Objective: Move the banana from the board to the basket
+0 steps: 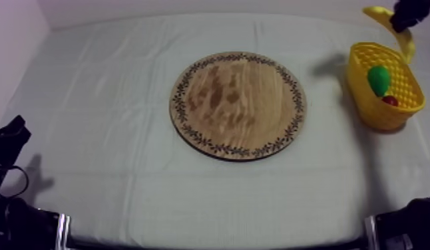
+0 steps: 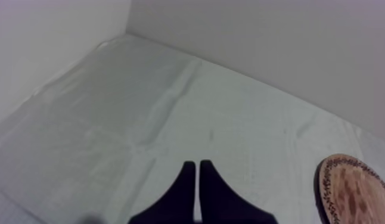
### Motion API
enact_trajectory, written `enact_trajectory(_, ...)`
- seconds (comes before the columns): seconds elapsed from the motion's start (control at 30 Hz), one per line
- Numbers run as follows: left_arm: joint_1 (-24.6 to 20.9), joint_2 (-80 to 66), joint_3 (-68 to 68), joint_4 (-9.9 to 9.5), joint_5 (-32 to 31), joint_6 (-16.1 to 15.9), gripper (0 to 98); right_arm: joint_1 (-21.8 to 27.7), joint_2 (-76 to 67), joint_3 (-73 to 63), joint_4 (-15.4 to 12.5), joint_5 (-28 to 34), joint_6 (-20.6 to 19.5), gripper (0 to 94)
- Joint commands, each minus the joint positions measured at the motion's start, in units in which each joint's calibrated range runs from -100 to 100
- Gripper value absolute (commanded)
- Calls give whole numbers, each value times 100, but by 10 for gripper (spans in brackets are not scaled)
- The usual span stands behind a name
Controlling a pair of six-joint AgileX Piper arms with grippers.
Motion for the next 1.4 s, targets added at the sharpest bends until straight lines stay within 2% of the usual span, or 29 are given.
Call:
enact_trajectory(0.0,-2,2,-2,2,0,0,1,252,19,11,1,3,-1,175)
enact_trajectory(0.43,-2,2,-2,2,0,0,1,272,447,120,-103,-84,-147,172)
enact_trajectory(0.7,-2,2,-2,2,0,0,1,373,1139,192,-45,-405,-394,173)
enact_trajectory(1.13,-2,2,-2,2,0,0,1,410,2008,677,-121,-1047,-745,221)
enact_trajectory(1.23,-2,2,-2,2,0,0,1,412,2069,749,-157,-1131,-779,331)
enact_trajectory(1.37,-2,2,-2,2,0,0,1,425,2088,792,-168,-1184,-830,580)
